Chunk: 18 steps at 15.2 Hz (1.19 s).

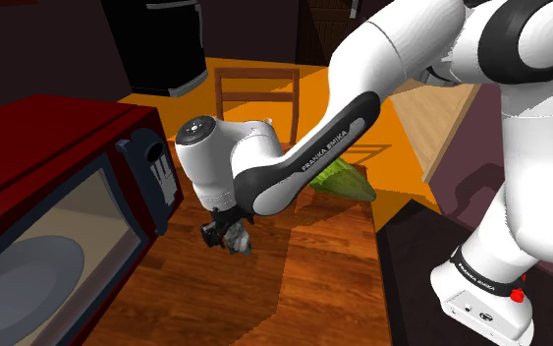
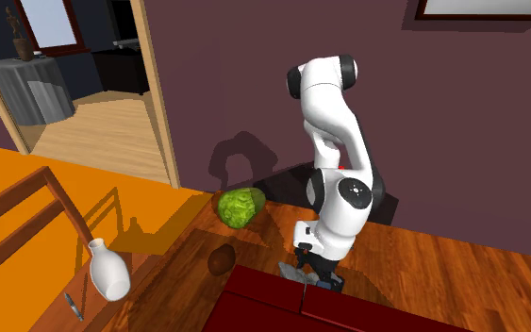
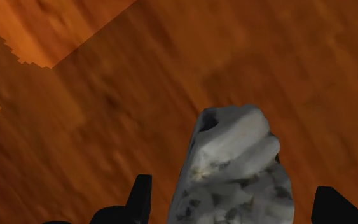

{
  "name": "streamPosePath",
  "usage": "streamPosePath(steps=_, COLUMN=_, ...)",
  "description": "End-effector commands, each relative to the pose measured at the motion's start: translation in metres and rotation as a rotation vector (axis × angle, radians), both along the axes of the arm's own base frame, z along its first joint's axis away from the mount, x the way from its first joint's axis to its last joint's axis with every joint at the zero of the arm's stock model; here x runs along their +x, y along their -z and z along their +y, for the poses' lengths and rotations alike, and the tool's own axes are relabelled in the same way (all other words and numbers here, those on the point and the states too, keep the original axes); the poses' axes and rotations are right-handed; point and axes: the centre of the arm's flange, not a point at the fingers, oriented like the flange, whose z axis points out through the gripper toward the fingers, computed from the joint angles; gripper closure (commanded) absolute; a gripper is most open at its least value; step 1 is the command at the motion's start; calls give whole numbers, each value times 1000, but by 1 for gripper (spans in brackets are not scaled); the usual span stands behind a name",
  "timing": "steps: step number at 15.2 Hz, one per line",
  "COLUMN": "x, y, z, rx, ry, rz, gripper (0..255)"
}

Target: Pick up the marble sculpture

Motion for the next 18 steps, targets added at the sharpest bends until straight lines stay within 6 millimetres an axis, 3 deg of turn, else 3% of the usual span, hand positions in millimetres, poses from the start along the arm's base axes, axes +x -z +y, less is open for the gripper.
streamPosePath(steps=1, x=0, y=4, z=1, rx=0, ry=0, rz=0, gripper=0)
streamPosePath(steps=2, x=0, y=4, z=1, rx=0, ry=0, rz=0, gripper=255)
streamPosePath(steps=11, x=0, y=4, z=1, rx=0, ry=0, rz=0, gripper=255)
streamPosePath(steps=18, x=0, y=-33, z=1, rx=0, ry=0, rz=0, gripper=255)
